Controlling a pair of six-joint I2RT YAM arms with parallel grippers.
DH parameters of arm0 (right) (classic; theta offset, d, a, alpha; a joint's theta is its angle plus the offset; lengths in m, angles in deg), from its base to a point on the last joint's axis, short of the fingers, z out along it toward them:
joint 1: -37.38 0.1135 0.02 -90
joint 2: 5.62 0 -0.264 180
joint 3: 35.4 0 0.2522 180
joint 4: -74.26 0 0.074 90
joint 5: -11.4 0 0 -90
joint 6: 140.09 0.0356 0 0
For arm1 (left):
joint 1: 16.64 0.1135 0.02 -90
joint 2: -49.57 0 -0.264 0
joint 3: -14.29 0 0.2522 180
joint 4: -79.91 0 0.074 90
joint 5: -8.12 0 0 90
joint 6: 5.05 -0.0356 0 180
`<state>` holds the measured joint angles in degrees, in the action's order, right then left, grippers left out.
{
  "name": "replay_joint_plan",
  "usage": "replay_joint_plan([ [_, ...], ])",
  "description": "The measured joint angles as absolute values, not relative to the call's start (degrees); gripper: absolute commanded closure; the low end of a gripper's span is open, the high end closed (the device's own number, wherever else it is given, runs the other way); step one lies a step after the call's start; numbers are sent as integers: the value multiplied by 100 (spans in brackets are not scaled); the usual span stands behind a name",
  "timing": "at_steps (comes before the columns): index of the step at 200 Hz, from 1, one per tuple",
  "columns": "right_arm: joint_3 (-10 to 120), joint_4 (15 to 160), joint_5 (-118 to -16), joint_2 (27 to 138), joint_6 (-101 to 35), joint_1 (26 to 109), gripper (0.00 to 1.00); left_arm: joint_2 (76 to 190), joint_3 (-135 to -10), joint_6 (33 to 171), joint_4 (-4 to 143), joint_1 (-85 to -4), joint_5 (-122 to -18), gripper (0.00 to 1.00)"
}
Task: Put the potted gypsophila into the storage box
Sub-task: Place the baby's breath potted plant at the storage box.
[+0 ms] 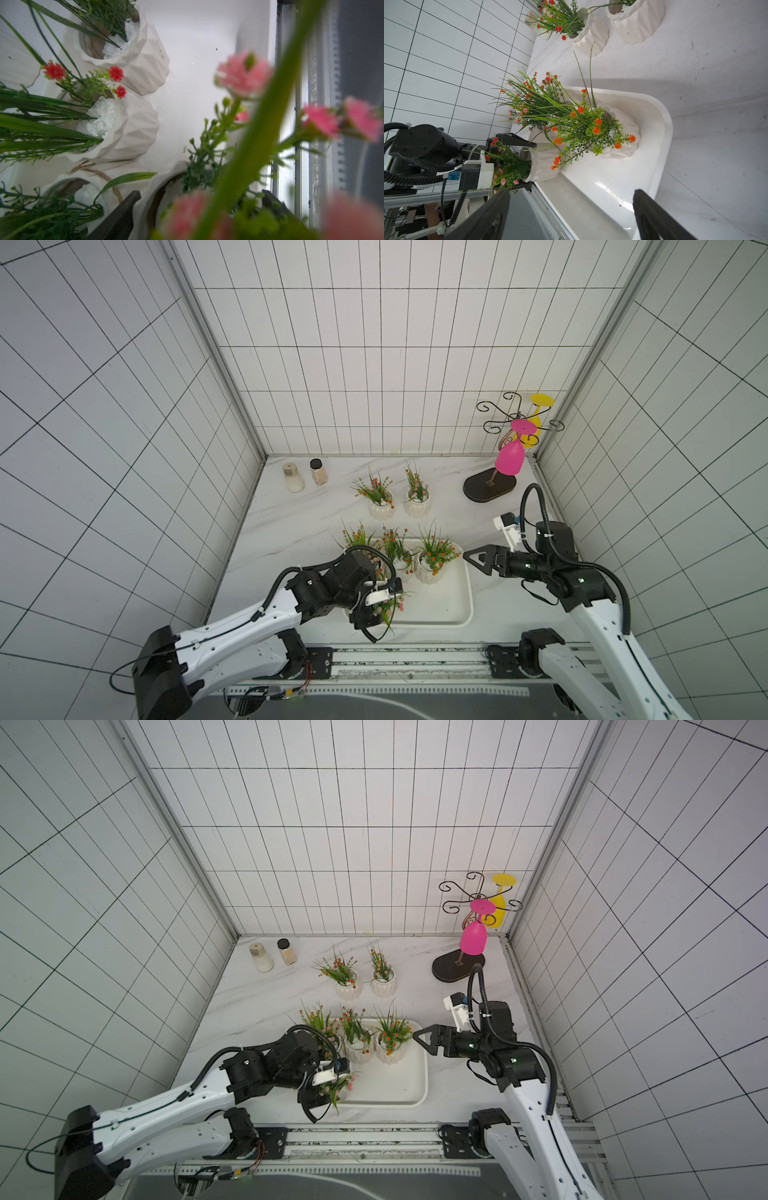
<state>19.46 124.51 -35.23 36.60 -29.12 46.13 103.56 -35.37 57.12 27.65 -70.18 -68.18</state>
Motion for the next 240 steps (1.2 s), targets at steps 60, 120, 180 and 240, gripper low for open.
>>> replay_joint_plan([
  [60,1946,12444,-3514,3677,-2936,4613,7,10345,-3345,5587,2929,-7022,-6919,59],
  [120,1946,12440,-3479,3691,-2936,4613,7,10431,-3198,5555,3108,-7022,-7033,54],
  [180,1946,12440,-3435,3693,-2936,4613,7,10394,-3082,5559,3274,-7022,-7092,51],
  [240,1946,12420,-3433,3693,-2936,4613,6,10337,-3034,5557,3300,-7022,-7116,41],
])
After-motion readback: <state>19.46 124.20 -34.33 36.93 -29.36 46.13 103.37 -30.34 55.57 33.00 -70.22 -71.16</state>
